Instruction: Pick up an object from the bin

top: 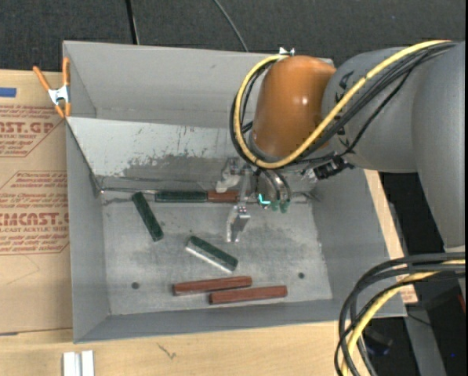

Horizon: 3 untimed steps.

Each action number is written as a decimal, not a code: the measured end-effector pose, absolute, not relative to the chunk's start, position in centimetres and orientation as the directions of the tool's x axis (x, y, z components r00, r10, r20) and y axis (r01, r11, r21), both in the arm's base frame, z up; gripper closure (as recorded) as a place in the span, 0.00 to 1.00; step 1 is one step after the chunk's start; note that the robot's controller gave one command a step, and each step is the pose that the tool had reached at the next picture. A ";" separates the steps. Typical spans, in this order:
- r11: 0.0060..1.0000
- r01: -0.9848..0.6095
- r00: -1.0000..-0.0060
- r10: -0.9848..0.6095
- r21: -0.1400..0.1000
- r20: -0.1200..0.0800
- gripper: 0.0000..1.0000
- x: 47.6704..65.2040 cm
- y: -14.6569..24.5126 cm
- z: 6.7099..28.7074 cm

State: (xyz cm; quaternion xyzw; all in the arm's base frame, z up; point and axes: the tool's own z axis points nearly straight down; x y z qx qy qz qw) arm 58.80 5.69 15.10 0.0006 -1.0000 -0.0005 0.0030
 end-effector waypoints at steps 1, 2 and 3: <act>1.000 0.000 -1.000 0.000 0.001 -0.001 0.00 59.0 5.7 15.5; 0.997 0.077 -0.997 0.077 0.002 -0.005 0.00 56.8 7.6 9.3; 0.996 0.093 -0.996 0.093 0.000 0.001 0.00 56.2 8.5 9.2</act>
Offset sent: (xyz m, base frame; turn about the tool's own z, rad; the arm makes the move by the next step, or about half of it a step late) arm -0.0295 0.0254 -0.0810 0.1036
